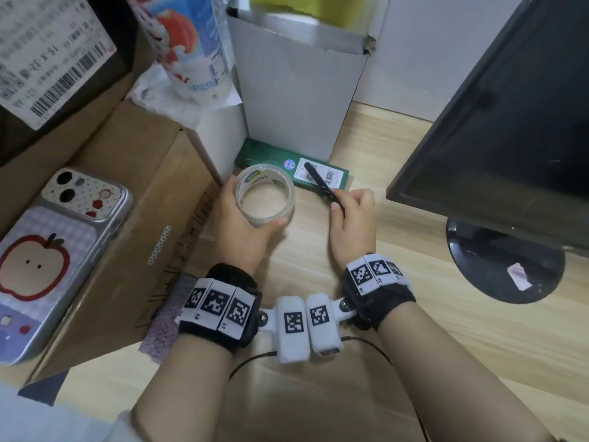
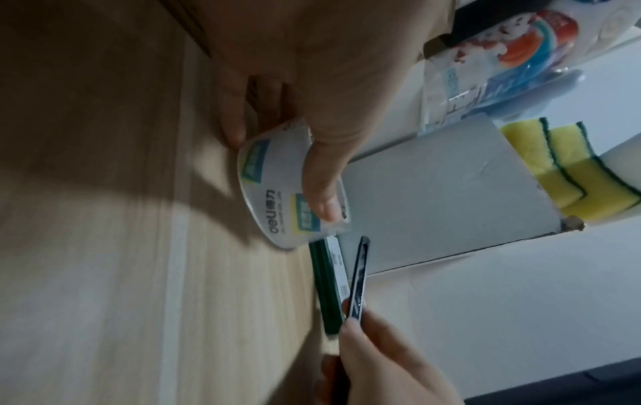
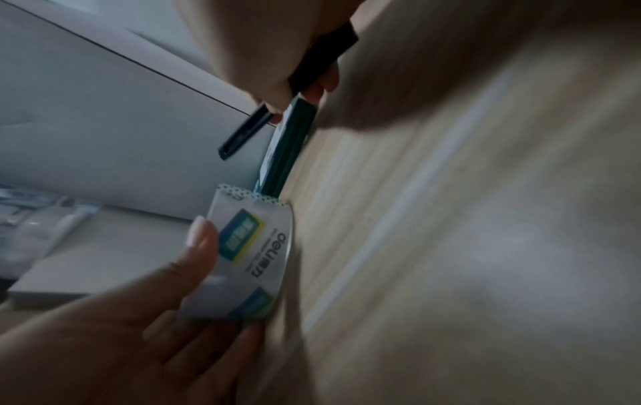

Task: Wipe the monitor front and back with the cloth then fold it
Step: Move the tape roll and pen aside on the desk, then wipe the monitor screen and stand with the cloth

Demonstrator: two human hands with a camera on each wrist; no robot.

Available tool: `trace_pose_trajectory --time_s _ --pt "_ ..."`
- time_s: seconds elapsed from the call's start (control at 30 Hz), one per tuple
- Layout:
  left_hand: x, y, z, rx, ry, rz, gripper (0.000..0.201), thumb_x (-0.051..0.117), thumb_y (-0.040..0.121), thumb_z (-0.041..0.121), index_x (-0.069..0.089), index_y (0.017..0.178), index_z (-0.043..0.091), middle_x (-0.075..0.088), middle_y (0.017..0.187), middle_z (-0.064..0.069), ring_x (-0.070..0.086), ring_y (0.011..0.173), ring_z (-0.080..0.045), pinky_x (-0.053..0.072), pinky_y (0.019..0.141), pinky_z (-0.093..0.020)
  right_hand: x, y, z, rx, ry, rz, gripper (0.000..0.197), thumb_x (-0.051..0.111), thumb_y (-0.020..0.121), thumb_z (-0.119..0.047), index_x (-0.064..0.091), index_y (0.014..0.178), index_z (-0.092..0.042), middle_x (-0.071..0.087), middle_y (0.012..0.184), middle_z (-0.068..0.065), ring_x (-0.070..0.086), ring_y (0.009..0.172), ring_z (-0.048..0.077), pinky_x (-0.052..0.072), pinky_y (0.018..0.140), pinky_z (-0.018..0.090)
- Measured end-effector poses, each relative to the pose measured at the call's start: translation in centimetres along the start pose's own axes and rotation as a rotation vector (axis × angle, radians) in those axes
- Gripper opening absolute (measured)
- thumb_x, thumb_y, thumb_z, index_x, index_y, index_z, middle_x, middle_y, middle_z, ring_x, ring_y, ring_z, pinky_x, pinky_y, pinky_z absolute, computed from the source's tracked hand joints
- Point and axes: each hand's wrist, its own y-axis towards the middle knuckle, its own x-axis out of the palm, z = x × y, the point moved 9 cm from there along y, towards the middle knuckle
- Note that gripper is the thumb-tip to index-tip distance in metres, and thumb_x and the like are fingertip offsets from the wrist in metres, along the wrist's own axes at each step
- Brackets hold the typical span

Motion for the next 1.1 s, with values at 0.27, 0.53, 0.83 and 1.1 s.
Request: trace_pose_trajectory --time_s 0.27,0.53,0.83,1.1 --pt "-1.9 0.2 -2.0 -0.053 0.029 -0.007 0.095 0.081 0.062 0.019 0.028 0.140 0.010 0.045 0.140 -0.012 0.045 0.128 -0.025 0.036 0.109 -0.045 1.1 -2.3 0.7 0.036 -0.155 -0.196 0.028 0.055 0.086 -0.008 0.060 0.113 -0.015 0.061 0.112 0.008 0.050 0.108 0.027 0.035 0.097 0.035" --pt "-2.1 -4.3 -5.1 0.018 0.356 -0.593 0.046 0.070 0.066 -0.010 0.056 0.093 0.025 0.056 0.100 0.006 0.055 0.109 -0.018 0.045 0.081 -0.020 1.6 -4.2 -4.7 -0.170 -0.138 -0.196 0.030 0.061 0.079 -0.014 0.061 0.109 -0.017 0.057 0.105 0.009 0.048 0.105 0.028 0.035 0.091 0.038" --pt "-3.1 -5.9 -6.5 0.169 1.229 -0.612 0.014 0.052 0.083 0.019 0.054 0.096 0.024 0.061 0.118 -0.003 0.053 0.113 -0.024 0.031 0.093 -0.033 6.6 -9.0 -6.7 -0.267 -0.179 -0.645 0.029 0.061 0.082 -0.021 0.061 0.111 -0.019 0.057 0.111 0.008 0.051 0.106 0.029 0.040 0.093 0.043" --pt "-0.9 -8.8 -2.6 -0.017 0.424 -0.755 0.033 0.062 0.085 0.018 0.056 0.118 0.019 0.061 0.115 0.006 0.054 0.109 -0.013 0.038 0.098 -0.031 4.2 -12.1 -5.7 -0.096 0.177 -0.935 0.072 0.078 0.067 -0.035 0.045 0.129 -0.025 0.059 0.123 0.000 0.054 0.113 0.014 0.042 0.101 0.031"
